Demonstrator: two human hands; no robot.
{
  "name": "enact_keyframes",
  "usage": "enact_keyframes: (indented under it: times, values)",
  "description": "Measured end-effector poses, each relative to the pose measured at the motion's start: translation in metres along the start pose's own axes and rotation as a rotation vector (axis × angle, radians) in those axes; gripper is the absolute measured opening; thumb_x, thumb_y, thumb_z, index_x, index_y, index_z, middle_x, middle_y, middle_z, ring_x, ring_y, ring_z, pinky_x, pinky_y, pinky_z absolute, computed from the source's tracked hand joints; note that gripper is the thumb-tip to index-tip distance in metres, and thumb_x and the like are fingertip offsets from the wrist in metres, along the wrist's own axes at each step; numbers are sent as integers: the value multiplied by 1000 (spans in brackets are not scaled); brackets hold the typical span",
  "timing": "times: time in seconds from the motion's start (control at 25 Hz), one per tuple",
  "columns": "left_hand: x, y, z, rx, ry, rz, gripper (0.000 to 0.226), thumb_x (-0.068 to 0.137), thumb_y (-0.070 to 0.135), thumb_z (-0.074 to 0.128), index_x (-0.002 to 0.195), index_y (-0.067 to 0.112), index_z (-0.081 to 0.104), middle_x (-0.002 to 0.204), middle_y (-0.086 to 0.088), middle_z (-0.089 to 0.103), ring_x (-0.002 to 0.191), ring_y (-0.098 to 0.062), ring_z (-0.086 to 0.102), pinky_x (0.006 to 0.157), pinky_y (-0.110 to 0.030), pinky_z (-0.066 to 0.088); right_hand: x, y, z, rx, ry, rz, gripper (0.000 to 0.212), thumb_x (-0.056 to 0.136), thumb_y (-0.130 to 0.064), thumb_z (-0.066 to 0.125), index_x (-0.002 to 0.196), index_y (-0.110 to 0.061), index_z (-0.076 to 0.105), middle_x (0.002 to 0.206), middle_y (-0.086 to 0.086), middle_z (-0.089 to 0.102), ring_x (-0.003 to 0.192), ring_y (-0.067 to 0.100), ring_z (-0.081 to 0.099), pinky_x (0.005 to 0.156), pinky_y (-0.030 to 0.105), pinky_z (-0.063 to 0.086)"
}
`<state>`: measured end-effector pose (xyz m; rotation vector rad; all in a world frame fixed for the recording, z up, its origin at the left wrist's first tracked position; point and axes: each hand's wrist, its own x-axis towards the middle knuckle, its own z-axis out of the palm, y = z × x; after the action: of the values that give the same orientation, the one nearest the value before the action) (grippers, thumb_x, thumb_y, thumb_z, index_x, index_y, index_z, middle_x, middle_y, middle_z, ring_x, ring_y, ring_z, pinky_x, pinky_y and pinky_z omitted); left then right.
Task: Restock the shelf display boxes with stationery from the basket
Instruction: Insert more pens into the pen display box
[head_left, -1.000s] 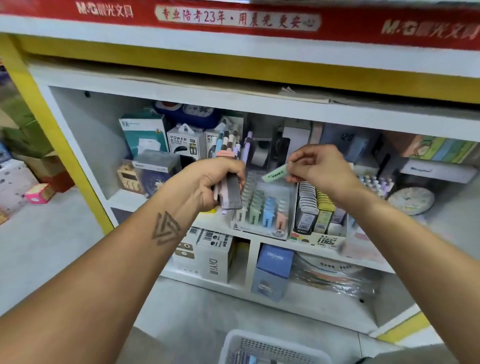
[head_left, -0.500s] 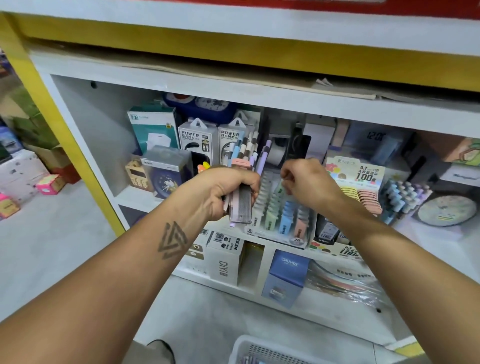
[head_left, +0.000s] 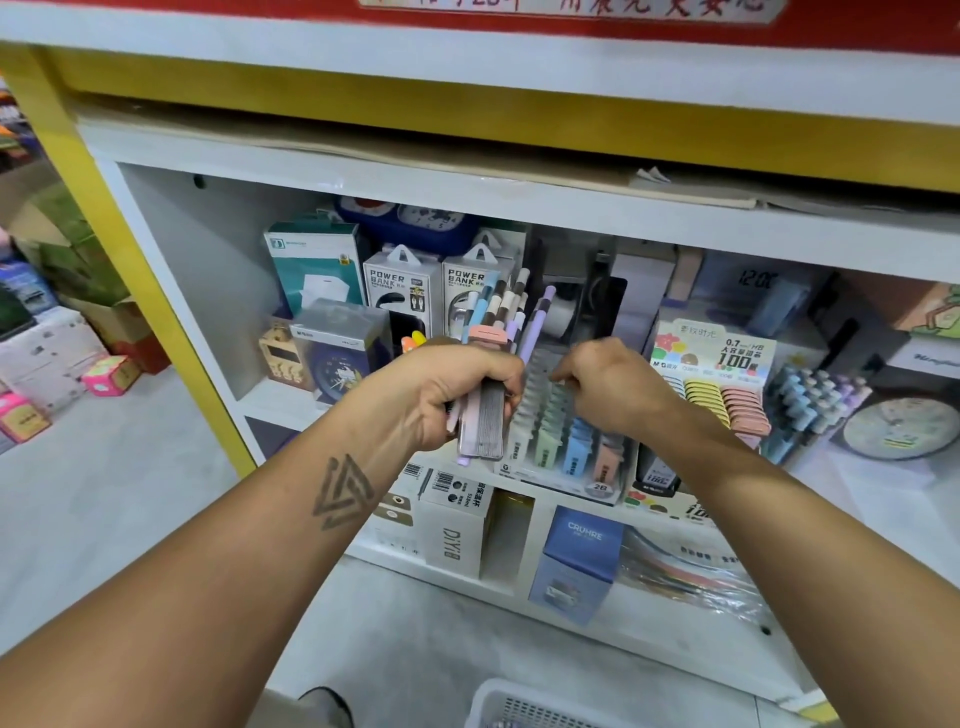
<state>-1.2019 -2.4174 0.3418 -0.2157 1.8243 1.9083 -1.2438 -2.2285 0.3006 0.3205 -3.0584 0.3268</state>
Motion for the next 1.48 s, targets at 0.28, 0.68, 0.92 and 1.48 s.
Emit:
enact_keyframes:
  times: [0.28,0.68,0.92,1.48]
  values:
    - [-3,-9,42,129,-74,87,21,65,-15,65,77,2,66,67,-19,62,51,-26,58,55,-29,52,-41,22,-50,1395,234,284,14,95,-12,67,97,2,65,65,9,68,50,18,59,43,24,46]
    - [-10,-16,128,-26,-303,82,15,79,-11,59,80,4,61,65,-18,60,47,-22,56,45,-26,50,-123,129,-90,1135,613,419,10,94,-2,62,100,-4,70,64,4,69,47,13,55,49,25,45]
    - [-2,-32,168,4,-313,74,16,76,-12,59,73,3,64,67,-20,60,48,-24,54,45,-23,49,-147,170,-89,357,636,322,18,97,-21,60,107,-12,72,86,10,74,78,26,67,69,33,50]
    - [12,-45,187,-22,-326,74,13,73,-10,63,81,0,64,70,-22,60,54,-27,55,53,-26,49,-159,179,-59,211,317,141,7,99,-29,55,92,-30,55,79,-1,66,78,25,68,72,49,60]
